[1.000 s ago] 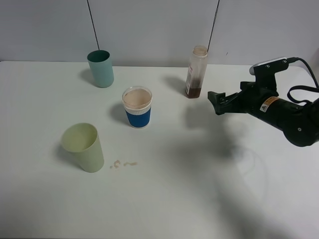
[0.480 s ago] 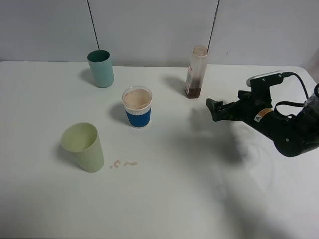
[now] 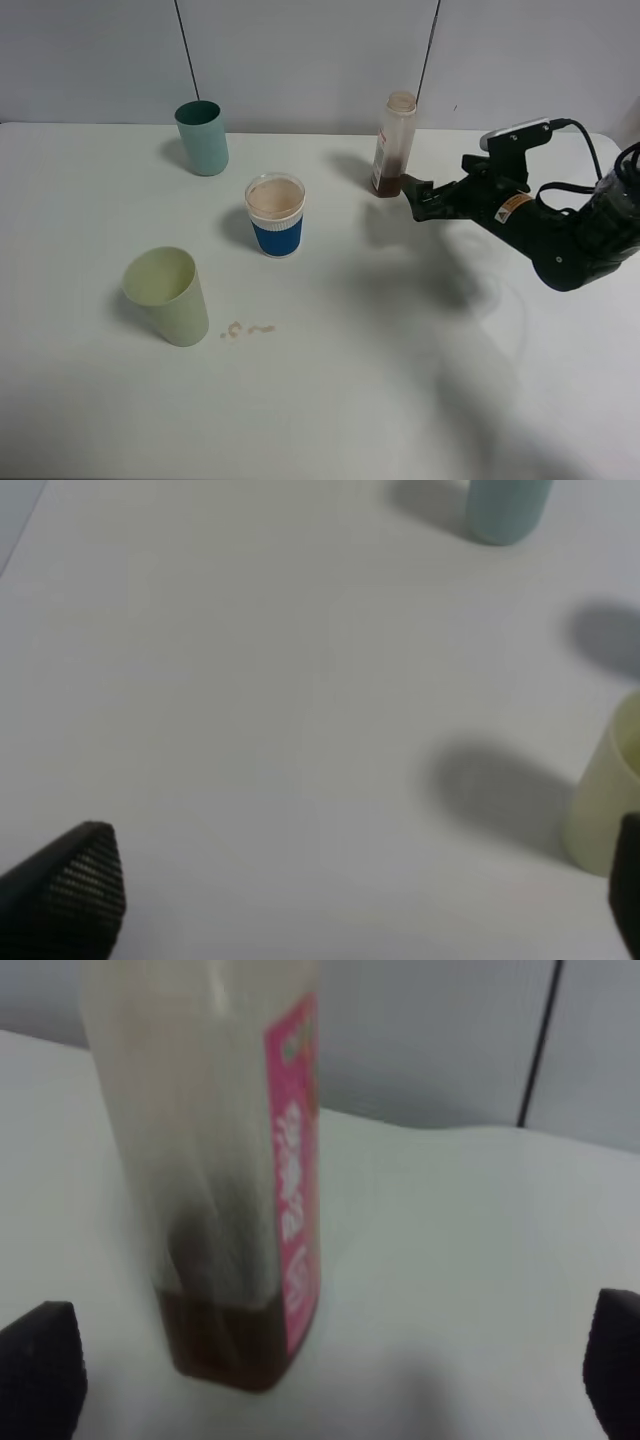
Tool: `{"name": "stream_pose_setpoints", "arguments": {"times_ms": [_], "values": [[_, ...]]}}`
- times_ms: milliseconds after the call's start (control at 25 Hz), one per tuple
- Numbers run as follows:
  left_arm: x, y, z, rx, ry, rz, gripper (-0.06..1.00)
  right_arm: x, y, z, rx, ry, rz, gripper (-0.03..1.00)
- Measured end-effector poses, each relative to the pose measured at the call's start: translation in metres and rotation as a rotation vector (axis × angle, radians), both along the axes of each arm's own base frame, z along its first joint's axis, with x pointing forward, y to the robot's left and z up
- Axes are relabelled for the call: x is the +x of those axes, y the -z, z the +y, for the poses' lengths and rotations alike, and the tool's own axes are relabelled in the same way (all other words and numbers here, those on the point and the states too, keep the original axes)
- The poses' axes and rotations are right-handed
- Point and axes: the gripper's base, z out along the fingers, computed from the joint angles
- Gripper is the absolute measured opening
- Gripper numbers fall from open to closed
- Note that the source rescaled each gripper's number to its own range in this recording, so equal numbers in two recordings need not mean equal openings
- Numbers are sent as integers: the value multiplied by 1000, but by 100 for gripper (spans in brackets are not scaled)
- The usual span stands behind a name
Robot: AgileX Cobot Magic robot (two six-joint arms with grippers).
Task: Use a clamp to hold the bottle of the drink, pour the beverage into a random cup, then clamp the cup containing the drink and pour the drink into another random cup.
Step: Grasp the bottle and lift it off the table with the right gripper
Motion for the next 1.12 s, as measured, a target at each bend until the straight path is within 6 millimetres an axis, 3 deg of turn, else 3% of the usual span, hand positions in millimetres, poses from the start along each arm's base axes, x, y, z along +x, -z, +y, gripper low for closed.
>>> {"name": "stream_pose_setpoints", "arguments": {"times_ms": [280, 720, 1120], "values": [[0, 0, 0, 0, 0, 0, 93, 10, -2, 17, -11, -42, 3, 100], [0, 0, 0, 0, 0, 0, 93, 14, 33, 37, -14, -30, 74, 100], [0, 0, 0, 0, 0, 0, 93, 33, 28, 58, -1, 49, 30, 100]]}}
